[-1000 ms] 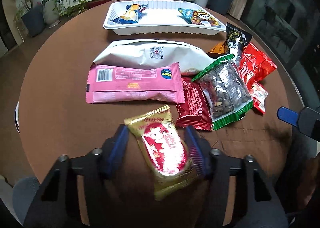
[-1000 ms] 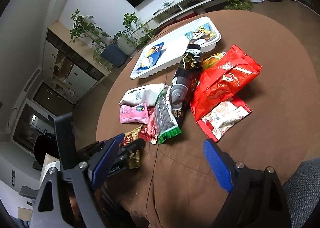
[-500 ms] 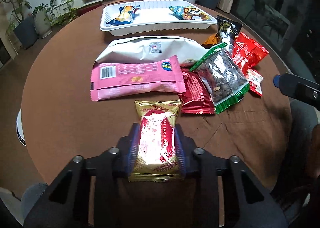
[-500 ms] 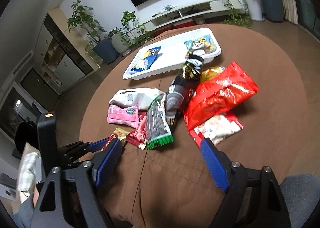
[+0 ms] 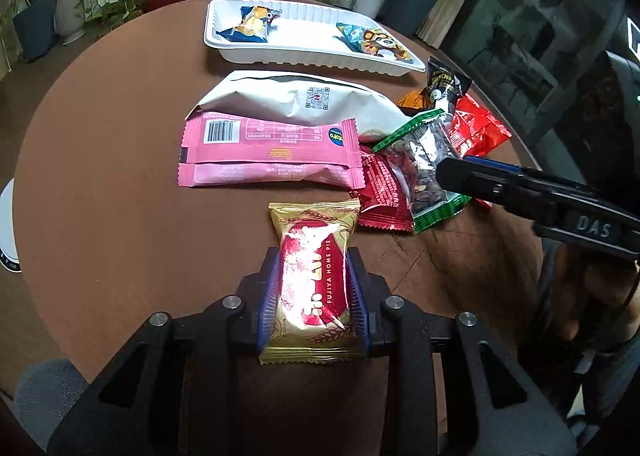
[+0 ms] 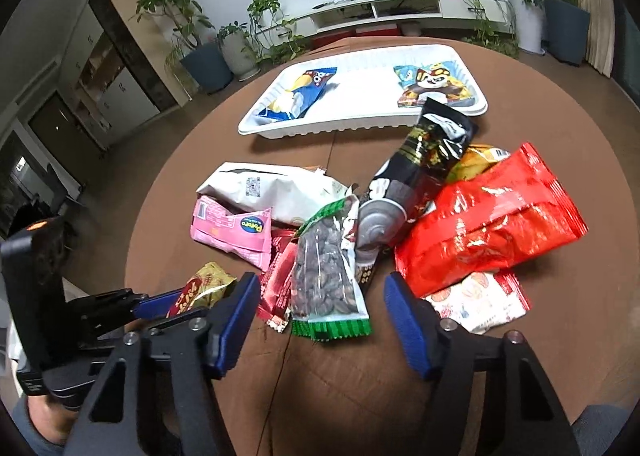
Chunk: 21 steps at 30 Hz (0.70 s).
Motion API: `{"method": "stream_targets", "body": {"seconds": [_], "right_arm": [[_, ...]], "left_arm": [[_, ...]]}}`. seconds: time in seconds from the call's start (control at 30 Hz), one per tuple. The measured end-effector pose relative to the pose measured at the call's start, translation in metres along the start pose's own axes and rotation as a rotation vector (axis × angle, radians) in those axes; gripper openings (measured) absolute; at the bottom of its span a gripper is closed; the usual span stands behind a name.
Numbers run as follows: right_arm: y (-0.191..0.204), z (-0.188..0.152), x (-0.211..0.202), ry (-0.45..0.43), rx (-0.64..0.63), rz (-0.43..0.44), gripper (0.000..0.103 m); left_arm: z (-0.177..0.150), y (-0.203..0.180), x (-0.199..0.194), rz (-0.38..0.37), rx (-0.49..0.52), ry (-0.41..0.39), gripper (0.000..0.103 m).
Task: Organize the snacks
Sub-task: 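Lower the right gripper onto the green-topped nut bag and close it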
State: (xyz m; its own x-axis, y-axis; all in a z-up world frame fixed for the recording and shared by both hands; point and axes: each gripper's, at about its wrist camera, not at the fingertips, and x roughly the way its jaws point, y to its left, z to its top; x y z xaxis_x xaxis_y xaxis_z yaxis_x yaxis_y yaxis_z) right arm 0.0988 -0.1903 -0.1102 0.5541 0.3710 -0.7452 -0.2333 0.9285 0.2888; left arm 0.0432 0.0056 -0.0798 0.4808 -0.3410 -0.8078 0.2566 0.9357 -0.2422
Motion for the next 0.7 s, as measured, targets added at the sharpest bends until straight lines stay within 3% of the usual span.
{"method": "stream_targets", "body": {"seconds": [0.33, 0.7], "right_arm": [[0.009, 0.003, 0.007, 0.011, -0.046, -0.019, 0.041], [0.009, 0.007, 0.027, 0.08, -0.055, 0.002, 0.038]], "left_arm": [[0.0, 0.004, -0.001, -0.031, -0.024, -0.013, 0.029], [0.001, 0.006, 0.0, -0.044, -0.029, -0.016, 0.029]]}}
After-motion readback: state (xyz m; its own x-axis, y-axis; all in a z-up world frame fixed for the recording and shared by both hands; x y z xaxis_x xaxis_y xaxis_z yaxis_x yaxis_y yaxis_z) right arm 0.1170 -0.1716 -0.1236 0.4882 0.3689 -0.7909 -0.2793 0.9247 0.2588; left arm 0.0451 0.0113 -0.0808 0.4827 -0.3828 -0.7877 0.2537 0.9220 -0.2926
